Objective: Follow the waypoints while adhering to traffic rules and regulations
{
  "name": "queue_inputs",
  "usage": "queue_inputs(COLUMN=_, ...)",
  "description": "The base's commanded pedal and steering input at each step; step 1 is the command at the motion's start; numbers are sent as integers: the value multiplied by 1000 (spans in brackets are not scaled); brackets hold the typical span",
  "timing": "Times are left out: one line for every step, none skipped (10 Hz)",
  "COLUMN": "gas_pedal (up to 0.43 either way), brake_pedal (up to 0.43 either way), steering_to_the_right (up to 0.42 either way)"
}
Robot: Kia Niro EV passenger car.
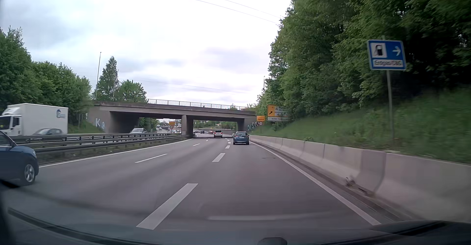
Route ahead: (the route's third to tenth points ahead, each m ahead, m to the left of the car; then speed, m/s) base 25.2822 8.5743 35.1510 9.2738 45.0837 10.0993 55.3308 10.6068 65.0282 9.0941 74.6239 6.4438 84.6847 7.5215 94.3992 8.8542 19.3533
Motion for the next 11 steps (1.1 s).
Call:
queue_inputs(gas_pedal=79, brake_pedal=0, steering_to_the_right=-8)
queue_inputs(gas_pedal=79, brake_pedal=0, steering_to_the_right=-8)
queue_inputs(gas_pedal=79, brake_pedal=0, steering_to_the_right=-8)
queue_inputs(gas_pedal=79, brake_pedal=0, steering_to_the_right=-8)
queue_inputs(gas_pedal=79, brake_pedal=0, steering_to_the_right=-8)
queue_inputs(gas_pedal=79, brake_pedal=0, steering_to_the_right=-8)
queue_inputs(gas_pedal=79, brake_pedal=0, steering_to_the_right=-8)
queue_inputs(gas_pedal=79, brake_pedal=0, steering_to_the_right=-8)
queue_inputs(gas_pedal=79, brake_pedal=0, steering_to_the_right=-8)
queue_inputs(gas_pedal=79, brake_pedal=0, steering_to_the_right=-8)
queue_inputs(gas_pedal=79, brake_pedal=0, steering_to_the_right=-8)
